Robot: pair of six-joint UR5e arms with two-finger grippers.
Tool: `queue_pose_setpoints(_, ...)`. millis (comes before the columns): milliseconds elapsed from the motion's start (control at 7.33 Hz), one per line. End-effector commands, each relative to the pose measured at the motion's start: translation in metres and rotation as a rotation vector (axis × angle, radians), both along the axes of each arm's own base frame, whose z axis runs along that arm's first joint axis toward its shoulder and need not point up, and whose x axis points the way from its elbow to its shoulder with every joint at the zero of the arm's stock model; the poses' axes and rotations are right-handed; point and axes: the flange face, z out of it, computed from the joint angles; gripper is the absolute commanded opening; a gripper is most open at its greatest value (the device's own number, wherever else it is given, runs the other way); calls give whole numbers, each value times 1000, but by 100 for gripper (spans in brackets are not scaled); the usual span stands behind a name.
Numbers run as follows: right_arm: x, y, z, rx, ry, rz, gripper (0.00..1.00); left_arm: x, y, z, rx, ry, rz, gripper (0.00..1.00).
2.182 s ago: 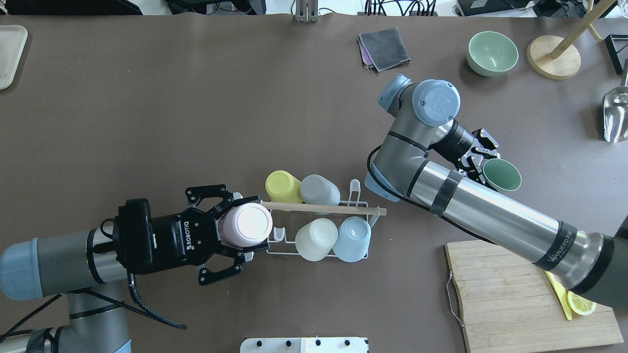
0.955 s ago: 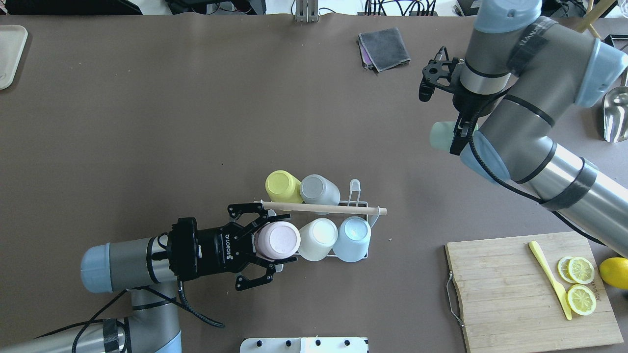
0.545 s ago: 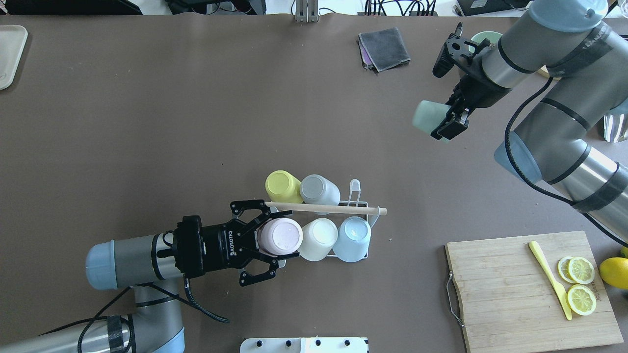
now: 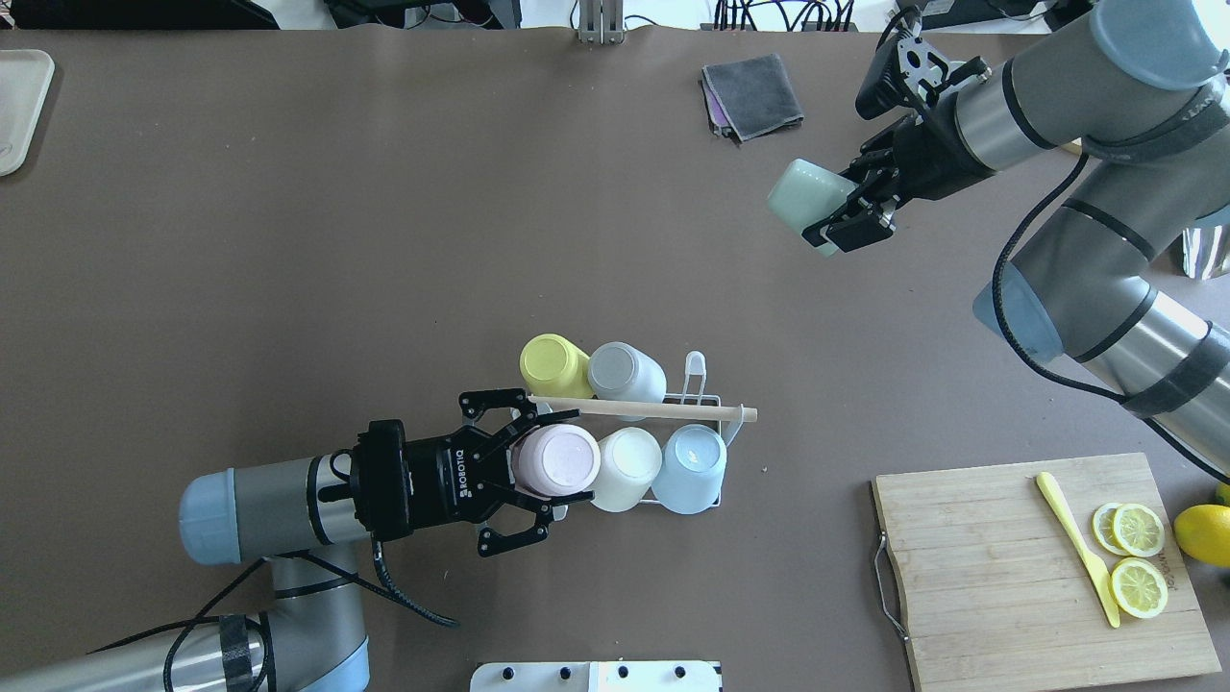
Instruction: Place cup on cup holder
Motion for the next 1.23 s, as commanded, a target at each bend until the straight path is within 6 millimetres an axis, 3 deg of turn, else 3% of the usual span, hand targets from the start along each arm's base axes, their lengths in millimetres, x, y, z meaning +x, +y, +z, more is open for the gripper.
queue_pose_setpoints(0, -13, -5, 33, 52, -113, 44, 34, 2, -3, 5, -4, -12, -4, 45)
queue_pose_setpoints(273, -11, -3, 67, 101, -211, 57, 34, 8, -4, 4, -6, -16, -2, 45)
queue_pose_setpoints(545, 10, 22, 96, 125, -354, 70, 34, 9, -4, 4, -6, -16, -4, 45)
queue_pose_setpoints(818, -1, 29, 80, 141, -417, 87, 34, 9, -5, 4, -7, -18, -5, 46)
queue_pose_setpoints(955, -12, 29, 61, 161, -449, 111, 35, 9, -4, 4, -7, -18, -4, 47)
queue_pose_setpoints(1091, -29, 37, 42, 175, -485, 120, 35, 9, -4, 4, -8, -17, -3, 99)
